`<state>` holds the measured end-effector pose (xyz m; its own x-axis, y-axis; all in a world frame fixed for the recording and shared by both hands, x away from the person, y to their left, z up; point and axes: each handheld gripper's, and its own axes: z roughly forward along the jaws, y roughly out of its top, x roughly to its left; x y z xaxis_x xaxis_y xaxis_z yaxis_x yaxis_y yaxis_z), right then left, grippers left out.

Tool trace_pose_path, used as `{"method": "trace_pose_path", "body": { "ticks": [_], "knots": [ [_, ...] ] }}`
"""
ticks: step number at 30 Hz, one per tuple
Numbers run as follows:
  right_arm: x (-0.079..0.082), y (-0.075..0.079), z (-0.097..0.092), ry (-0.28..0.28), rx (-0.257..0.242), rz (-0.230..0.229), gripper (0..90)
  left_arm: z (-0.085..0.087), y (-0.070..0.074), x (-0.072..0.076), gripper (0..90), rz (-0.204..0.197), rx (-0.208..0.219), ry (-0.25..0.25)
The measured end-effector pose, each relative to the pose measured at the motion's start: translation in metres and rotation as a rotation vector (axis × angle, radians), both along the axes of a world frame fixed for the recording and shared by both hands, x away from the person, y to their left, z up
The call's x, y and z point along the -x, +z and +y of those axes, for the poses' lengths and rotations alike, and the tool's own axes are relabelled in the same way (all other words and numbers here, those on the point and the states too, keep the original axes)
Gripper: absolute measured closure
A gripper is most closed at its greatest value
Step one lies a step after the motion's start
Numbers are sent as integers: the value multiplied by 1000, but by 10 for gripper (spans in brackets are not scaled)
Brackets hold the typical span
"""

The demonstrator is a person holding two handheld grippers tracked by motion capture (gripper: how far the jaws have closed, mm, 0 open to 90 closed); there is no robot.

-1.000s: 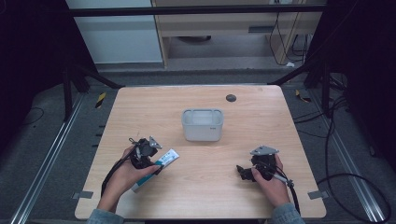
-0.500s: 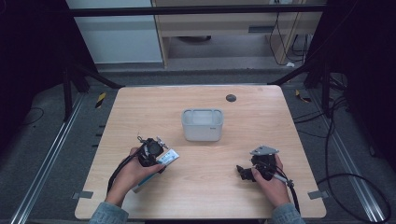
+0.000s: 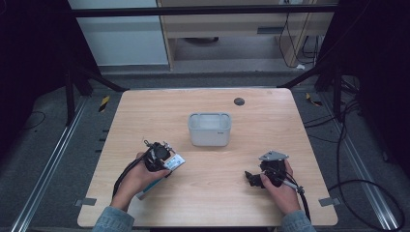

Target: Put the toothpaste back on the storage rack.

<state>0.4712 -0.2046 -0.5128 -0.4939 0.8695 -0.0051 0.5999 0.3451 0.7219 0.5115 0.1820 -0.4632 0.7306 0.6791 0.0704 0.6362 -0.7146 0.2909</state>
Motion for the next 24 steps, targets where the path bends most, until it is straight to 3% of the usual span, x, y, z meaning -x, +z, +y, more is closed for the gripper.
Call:
{"method": "trace_pose_path", "body": {
  "ticks": [13,20,24],
  "knots": [
    [0,0,0,0,0,0,4,2,-2,-1,571,12,10,4],
    [0,0,0,0,0,0,4,1,0,2,654,-1,5,-15],
    [0,0,0,0,0,0,4,4,3,3,717,2,31,-11]
  ]
}}
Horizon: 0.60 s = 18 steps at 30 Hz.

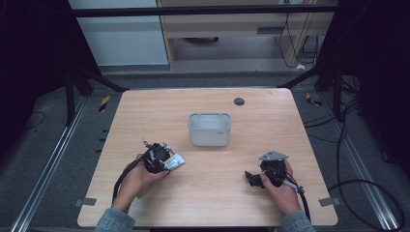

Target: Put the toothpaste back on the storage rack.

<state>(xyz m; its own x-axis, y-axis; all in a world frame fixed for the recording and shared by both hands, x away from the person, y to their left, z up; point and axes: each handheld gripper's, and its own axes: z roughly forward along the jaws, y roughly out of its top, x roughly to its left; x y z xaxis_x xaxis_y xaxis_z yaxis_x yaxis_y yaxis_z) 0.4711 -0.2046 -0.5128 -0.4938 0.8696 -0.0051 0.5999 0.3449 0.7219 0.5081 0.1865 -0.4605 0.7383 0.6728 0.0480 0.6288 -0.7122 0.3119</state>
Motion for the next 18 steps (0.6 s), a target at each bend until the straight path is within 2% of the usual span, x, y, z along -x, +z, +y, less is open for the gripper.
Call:
{"method": "trace_pose_path", "body": {
  "ticks": [3,7,10,13,18],
  "knots": [
    [0,0,0,2,1,-1,4,7,2,-1,764,7,39,3],
    [0,0,0,0,-1,0,4,10,6,3,776,-15,49,8],
    [0,0,0,0,0,1,4,15,18,7,780,-76,80,25],
    [0,0,0,0,0,0,4,16,31,11,781,-140,92,42],
    [0,0,0,0,0,0,4,16,44,14,784,-190,104,45]
  ]
}}
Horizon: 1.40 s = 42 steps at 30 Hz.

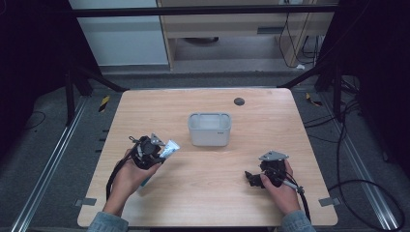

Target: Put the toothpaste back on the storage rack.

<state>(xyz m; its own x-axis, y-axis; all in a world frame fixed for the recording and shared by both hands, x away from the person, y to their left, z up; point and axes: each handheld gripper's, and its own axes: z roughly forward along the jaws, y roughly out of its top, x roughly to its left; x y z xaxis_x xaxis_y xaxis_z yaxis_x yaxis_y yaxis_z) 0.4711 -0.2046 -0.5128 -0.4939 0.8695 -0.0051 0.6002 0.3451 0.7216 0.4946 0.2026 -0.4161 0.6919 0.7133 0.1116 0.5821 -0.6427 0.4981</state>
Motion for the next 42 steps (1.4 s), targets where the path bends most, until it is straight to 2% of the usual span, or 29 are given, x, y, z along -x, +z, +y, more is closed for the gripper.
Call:
{"method": "trace_pose_path", "body": {
  "ticks": [4,9,11,15,18,21,28,38,42],
  "knots": [
    [0,0,0,0,0,0,4,1,4,0,784,-12,11,2],
    [0,0,0,0,0,0,4,-1,12,5,785,-45,31,8],
    [0,0,0,-1,-1,0,4,-2,17,7,786,-65,38,10],
    [0,0,0,0,0,-1,4,-4,32,14,787,-130,61,13],
    [0,0,0,0,0,-1,4,-6,39,16,787,-154,53,6],
    [0,0,0,3,0,-3,4,-9,41,14,787,-152,57,-2],
    [0,0,0,0,0,-1,4,-7,49,8,787,-163,104,7],
    [0,0,0,1,0,-1,4,-20,72,1,786,-207,85,-13],
    [0,0,0,2,0,-2,4,-25,75,-2,786,-211,82,-24]
  ]
}}
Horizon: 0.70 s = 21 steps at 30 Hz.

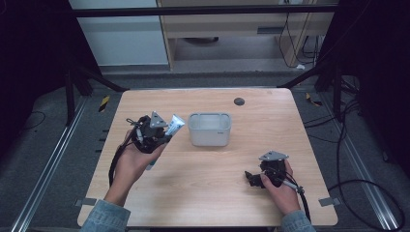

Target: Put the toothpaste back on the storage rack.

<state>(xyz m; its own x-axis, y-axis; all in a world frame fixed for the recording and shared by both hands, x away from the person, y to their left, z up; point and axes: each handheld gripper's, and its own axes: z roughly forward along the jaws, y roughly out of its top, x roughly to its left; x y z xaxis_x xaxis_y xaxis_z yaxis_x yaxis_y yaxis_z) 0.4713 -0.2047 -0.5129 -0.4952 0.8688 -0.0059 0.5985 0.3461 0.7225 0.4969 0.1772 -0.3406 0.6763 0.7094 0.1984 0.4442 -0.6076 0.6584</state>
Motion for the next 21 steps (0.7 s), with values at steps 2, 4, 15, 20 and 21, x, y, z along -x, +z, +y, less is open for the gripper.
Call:
{"method": "trace_pose_path", "body": {
  "ticks": [2,4,15,20,21],
  "knots": [
    [0,0,0,0,0,0,4,-5,1,-2,786,0,-10,-7],
    [0,0,0,0,0,0,4,-9,2,-3,787,1,-19,-15],
    [0,0,0,2,-1,1,3,-34,13,-7,786,-24,-36,-55],
    [0,0,0,2,-2,1,3,-41,18,-10,787,-32,-33,-64],
    [0,0,0,2,-2,1,4,-42,20,-11,786,-35,-34,-65]
  ]
}}
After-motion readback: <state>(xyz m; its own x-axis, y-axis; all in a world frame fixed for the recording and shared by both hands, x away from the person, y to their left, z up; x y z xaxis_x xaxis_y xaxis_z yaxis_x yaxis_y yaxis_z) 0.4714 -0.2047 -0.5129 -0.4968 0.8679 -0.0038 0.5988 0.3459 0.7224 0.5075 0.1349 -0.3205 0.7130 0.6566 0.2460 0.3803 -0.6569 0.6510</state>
